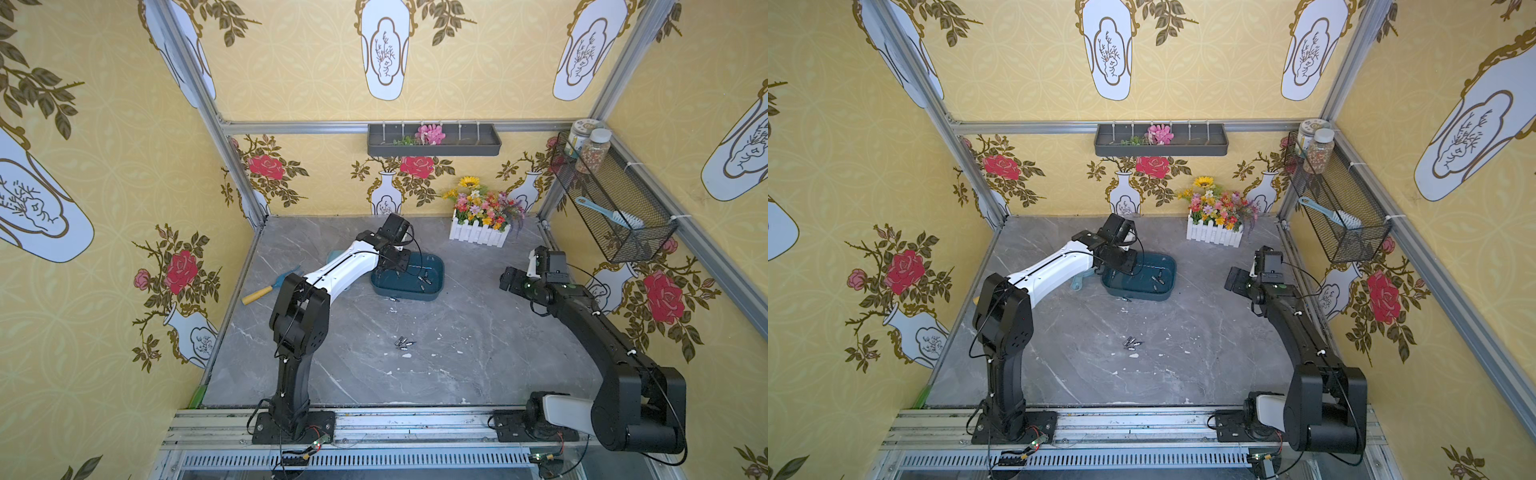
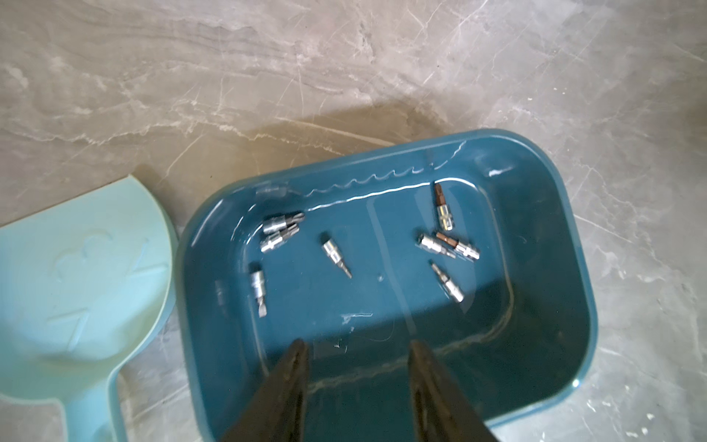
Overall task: Put the bit on the desktop into the storage box
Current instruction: Place the screwdriver bit in the storage box, then pick up the screwdriver bit from the center of the board.
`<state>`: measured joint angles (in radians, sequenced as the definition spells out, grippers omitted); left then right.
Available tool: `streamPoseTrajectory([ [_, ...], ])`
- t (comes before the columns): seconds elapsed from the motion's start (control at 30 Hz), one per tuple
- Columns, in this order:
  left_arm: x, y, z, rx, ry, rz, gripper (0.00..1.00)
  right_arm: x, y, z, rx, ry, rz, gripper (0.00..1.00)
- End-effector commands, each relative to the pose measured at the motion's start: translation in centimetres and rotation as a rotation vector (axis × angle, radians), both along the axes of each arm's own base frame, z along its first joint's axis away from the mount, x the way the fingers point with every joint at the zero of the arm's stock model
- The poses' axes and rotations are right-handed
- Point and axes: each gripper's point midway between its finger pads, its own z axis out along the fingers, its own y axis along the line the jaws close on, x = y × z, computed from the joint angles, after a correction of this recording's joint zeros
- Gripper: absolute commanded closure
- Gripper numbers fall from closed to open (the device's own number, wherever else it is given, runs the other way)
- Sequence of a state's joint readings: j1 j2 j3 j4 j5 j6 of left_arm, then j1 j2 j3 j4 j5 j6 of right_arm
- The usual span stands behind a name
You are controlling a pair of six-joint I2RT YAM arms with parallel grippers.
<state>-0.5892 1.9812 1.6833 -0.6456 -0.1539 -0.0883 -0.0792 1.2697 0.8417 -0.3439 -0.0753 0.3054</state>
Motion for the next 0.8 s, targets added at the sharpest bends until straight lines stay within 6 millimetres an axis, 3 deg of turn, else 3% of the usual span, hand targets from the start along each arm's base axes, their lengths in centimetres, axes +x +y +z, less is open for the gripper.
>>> streamPoseTrajectory([
  [0.0,-0.9,0.4,0.5,-0.025,-0.003,0.015,0.51,0.3,-0.1,0.5,-0.009,-0.022,0.006,0.03],
  [0.4,-8.0,2.2,1.9,-0.054,0.0,0.004,0.5,0.3,-0.1,0.5,-0.003,-0.025,0.006,0.03],
  [0.77,-17.3,-1.1,0.7,-0.007,0.033,-0.268,0.55,0.3,-0.3,0.5,0.001,-0.027,0.003,0.03],
])
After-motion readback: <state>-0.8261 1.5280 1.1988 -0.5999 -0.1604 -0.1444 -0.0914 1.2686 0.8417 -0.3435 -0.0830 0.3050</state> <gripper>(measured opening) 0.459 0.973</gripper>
